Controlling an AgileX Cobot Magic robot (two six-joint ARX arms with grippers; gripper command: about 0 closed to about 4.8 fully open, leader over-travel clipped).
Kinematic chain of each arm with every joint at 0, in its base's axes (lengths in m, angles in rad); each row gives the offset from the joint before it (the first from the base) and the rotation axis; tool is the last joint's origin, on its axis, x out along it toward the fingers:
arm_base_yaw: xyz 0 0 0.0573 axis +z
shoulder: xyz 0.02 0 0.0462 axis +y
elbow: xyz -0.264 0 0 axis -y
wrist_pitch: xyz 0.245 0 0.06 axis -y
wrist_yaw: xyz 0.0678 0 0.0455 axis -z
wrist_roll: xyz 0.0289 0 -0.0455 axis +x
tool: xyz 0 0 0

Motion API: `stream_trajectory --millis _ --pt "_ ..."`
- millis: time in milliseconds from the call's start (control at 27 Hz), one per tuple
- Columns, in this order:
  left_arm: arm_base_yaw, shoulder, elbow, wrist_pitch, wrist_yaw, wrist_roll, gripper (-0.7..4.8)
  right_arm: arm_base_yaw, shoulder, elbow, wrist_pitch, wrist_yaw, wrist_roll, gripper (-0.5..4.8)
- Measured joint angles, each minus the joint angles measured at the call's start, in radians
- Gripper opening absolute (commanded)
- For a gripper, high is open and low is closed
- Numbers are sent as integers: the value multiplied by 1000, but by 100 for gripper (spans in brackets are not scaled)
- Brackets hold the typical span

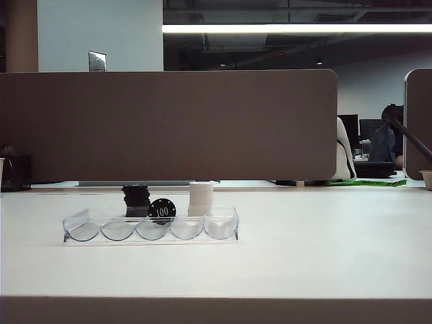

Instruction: Pick up the chip in the box and place it on the pile of chips with the same color.

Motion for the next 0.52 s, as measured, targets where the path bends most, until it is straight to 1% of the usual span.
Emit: stream_trajectory --millis 370,518 --pt "0 0 0 2 0 -1 -3 0 0 0 0 0 0 -6" --pt "0 0 0 2 21 -19 -5 0 0 0 0 0 0 -6"
